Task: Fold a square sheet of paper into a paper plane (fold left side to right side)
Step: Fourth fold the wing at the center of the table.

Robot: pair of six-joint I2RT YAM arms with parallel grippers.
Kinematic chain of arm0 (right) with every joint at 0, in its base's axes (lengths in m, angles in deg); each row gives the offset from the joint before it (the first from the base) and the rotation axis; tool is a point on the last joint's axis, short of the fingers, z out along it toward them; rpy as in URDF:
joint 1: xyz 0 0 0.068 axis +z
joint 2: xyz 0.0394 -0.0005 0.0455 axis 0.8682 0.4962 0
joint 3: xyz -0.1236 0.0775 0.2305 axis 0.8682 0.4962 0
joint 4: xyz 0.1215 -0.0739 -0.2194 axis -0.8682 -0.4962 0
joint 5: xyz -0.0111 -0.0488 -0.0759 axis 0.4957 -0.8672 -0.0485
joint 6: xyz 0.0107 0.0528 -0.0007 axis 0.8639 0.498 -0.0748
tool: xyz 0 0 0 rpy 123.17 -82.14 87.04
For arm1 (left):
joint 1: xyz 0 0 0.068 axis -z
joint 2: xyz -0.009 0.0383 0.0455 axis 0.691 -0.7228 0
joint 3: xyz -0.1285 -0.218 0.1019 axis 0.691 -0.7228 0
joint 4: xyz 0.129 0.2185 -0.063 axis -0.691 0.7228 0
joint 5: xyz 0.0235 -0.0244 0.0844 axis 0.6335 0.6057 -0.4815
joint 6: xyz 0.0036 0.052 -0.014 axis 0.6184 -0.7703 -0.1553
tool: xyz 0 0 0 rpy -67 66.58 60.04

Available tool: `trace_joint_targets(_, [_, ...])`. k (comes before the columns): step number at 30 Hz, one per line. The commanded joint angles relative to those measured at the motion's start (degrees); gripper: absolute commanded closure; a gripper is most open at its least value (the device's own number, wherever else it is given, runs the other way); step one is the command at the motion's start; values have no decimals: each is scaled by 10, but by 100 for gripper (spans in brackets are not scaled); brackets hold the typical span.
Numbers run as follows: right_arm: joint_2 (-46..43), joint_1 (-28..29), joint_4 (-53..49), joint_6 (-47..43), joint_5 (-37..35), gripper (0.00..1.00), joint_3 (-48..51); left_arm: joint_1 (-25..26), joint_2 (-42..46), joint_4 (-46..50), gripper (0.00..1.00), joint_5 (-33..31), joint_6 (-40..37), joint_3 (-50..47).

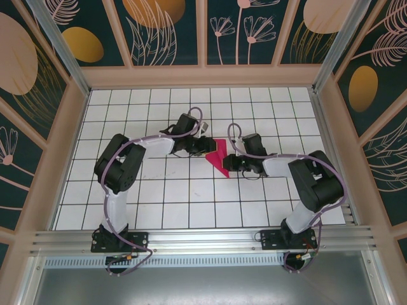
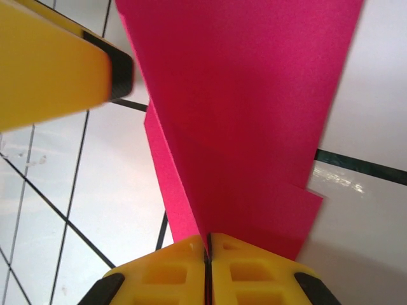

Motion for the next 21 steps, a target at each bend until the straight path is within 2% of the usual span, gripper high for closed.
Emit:
trace_joint_targets(1, [9,-9,27,21,41,89,8,5,-20,-5,63,14,-3,25])
trace_joint_targets(8, [21,-19,34,33,46,89,17,10,-40,-8,56,14,1,35])
trace_joint_targets(21, [40,-24,52,43,54,88,24,18,-68,8,53,0,0,52])
